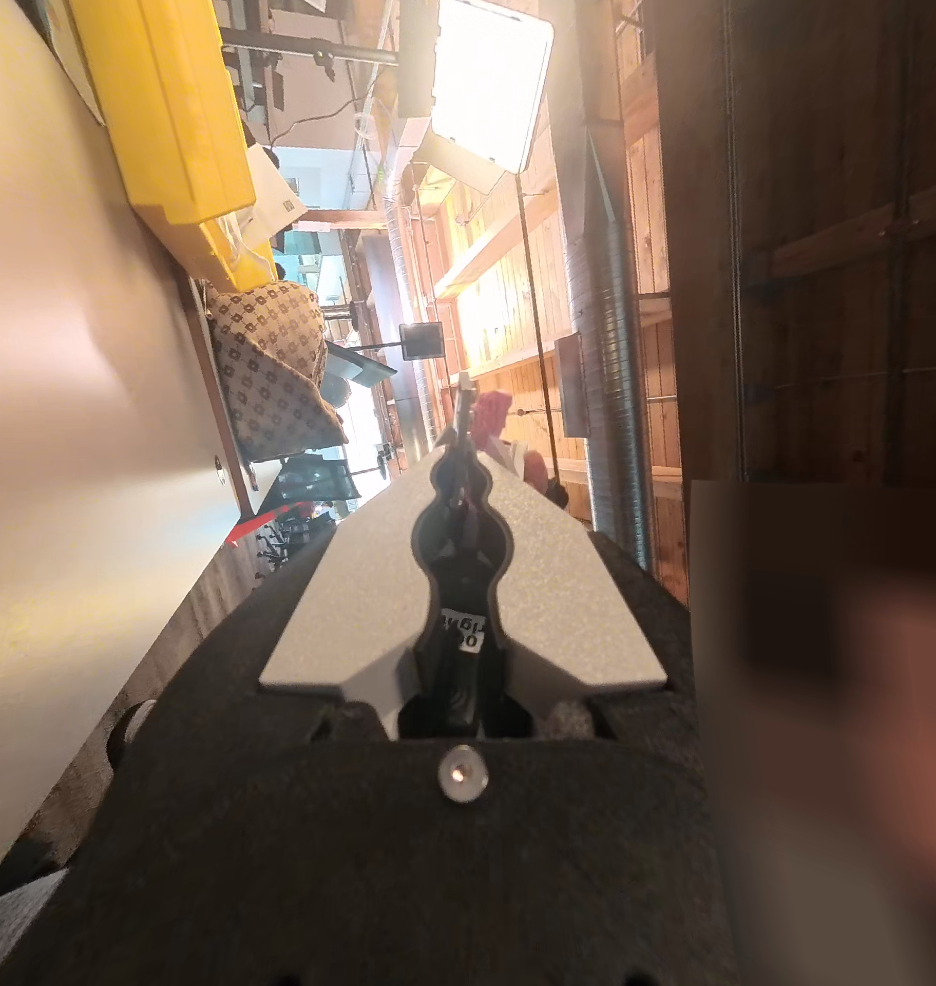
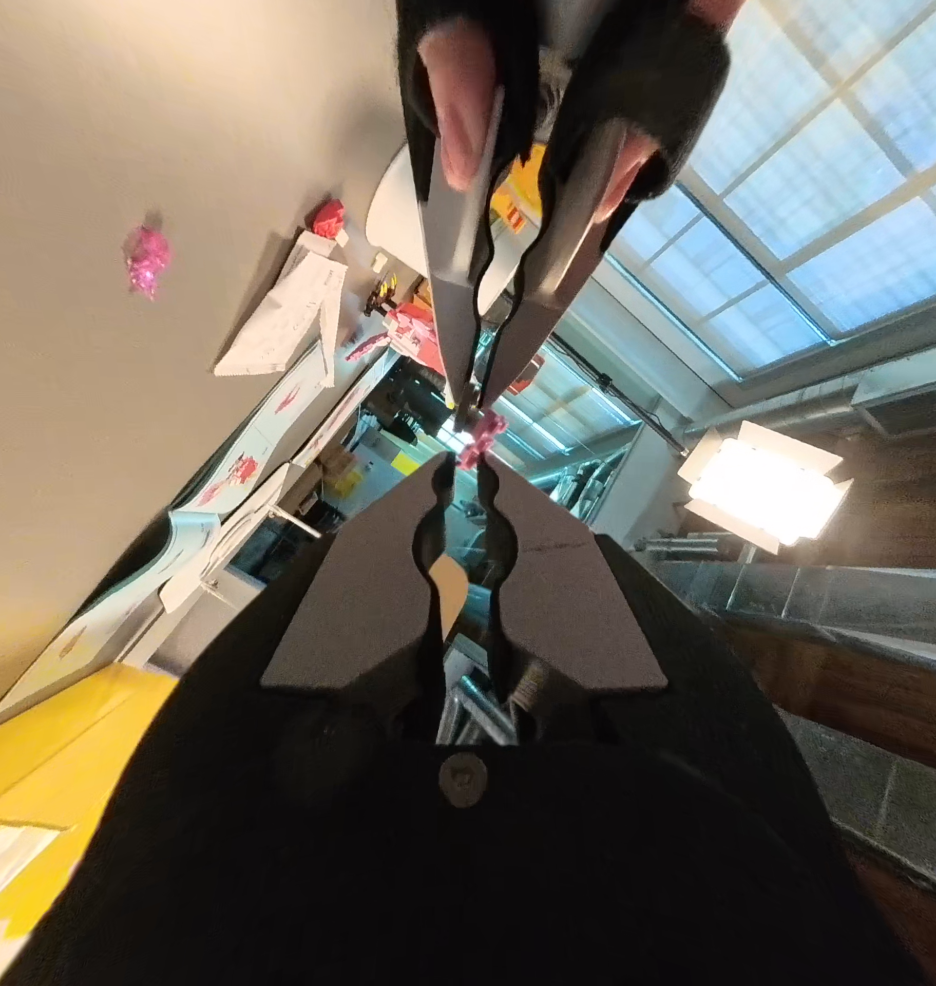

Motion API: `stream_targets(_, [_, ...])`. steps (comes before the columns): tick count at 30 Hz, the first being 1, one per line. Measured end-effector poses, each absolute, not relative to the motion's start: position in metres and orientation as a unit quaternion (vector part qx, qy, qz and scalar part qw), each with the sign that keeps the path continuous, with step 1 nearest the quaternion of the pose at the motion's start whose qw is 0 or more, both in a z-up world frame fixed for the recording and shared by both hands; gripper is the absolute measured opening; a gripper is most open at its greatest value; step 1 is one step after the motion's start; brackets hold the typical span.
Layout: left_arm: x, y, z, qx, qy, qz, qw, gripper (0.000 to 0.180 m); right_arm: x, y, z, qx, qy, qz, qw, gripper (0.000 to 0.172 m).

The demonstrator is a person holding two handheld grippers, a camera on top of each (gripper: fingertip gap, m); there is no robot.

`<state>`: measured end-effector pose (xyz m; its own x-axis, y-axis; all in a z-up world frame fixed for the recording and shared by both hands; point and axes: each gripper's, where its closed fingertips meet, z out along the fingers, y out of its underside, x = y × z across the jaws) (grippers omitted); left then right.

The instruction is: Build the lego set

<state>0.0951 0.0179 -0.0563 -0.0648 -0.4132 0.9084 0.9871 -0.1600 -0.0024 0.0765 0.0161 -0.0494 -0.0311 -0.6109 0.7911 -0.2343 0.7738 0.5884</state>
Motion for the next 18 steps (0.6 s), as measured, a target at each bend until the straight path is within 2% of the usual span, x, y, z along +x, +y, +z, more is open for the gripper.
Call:
stream_targets(1, [0.096, 0.018, -0.056, -0.413, -0.347, -0.641, 0.546, 0.002, 0.075, 0.018, -0.049, 0.298, -0.703, -0.157, 0.626, 0.007])
stream_targets(9, [0.095, 0.018, -0.05, -0.409, -0.343, -0.639, 0.554, 0.002, 0.078, 0.021, -0.061, 0.318, -0.707, -0.173, 0.607, 0.002])
stream_targets(18, [0.082, 0.028, -0.068, -0.412, -0.367, -0.619, 0.558, 0.002, 0.068, 0.029, -0.073, 0.233, -0.748, -0.14, 0.605, 0.0])
